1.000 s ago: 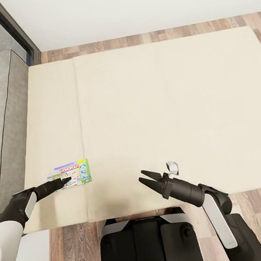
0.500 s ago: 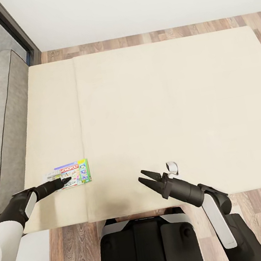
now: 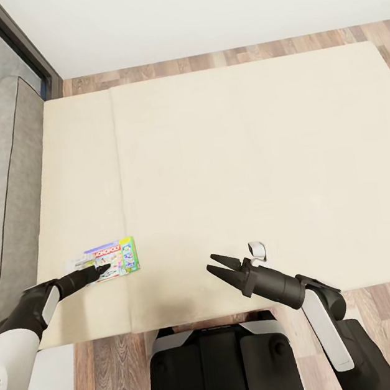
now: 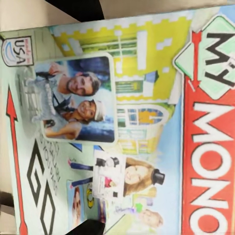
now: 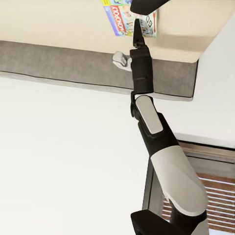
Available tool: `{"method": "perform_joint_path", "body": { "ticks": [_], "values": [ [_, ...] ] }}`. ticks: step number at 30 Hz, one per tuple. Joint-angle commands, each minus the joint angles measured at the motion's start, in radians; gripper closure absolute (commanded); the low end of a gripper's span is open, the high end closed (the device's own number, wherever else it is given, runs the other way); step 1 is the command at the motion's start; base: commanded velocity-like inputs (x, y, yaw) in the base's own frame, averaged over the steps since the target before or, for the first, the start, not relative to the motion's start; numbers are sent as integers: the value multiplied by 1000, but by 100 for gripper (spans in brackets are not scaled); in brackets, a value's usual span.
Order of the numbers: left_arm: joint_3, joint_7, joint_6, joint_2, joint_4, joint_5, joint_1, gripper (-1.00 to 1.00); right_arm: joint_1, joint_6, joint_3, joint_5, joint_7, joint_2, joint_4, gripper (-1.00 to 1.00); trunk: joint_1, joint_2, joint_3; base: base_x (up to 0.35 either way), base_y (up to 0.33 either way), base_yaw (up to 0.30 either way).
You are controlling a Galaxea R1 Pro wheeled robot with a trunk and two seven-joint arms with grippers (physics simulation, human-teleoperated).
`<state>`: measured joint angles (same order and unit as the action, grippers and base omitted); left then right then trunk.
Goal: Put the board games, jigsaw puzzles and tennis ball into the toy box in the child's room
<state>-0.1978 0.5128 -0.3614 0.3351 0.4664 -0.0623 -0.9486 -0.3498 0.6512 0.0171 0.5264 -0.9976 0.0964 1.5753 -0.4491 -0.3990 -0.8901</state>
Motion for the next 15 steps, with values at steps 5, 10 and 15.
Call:
{"method": "perform_joint_path", "body": {
  "ticks": [5, 10, 15],
  "values": [
    [-2, 6, -11, -7, 0, -7, 1, -100, 0, 7, 0, 6, 0, 3, 0, -100, -1, -1, 1, -11, 0, 0],
    [-2, 6, -11, -7, 0, -7, 1, -100, 0, 7, 0, 5, 0, 3, 0, -100, -1, -1, 1, -96, 0, 0],
    [-2, 6, -11, -7, 0, -7, 1, -100, 0, 7, 1, 5, 0, 3, 0, -100, -1, -1, 1, -19, -1, 0]
  ]
}}
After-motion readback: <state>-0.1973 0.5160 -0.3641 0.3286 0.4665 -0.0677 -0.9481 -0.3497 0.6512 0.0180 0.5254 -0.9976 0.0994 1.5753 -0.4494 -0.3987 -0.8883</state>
